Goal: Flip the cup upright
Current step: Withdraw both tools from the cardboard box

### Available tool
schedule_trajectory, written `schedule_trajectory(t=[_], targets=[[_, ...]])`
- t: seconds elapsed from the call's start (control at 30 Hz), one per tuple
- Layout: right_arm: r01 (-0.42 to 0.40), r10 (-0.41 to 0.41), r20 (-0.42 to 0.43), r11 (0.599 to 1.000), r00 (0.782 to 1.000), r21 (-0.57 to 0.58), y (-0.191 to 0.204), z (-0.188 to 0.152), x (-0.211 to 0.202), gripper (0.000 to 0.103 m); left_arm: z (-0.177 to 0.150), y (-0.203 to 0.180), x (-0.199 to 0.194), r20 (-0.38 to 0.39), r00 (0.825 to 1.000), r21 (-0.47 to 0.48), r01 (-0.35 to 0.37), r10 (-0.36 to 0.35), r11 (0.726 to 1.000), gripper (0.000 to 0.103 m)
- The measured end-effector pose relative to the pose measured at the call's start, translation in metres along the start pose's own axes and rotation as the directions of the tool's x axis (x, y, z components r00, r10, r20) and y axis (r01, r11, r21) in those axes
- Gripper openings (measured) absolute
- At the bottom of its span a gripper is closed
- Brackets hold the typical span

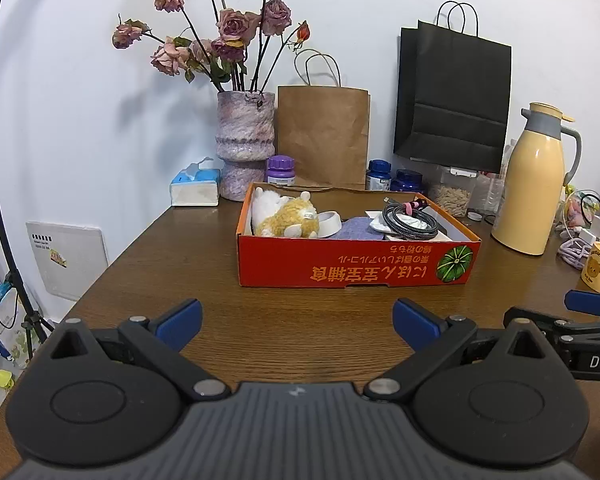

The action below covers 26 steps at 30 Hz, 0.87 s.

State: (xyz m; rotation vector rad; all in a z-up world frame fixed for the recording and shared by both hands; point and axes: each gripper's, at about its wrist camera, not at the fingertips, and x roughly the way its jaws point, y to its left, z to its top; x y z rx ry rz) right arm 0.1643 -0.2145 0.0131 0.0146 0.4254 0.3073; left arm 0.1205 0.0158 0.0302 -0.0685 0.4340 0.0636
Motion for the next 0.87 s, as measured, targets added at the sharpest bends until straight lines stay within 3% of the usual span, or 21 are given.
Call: schedule_trajectory(t=[0.87], targets=[[-0.001, 0.001, -0.009, 1.0, 1.0, 0.001, -0.0012, -0.0058, -0.0012, 0.103, -0.0028, -0.0025, -0.0007, -0.004, 1.0, 0.003, 0.005, -0.005, 1.0, 0.103]])
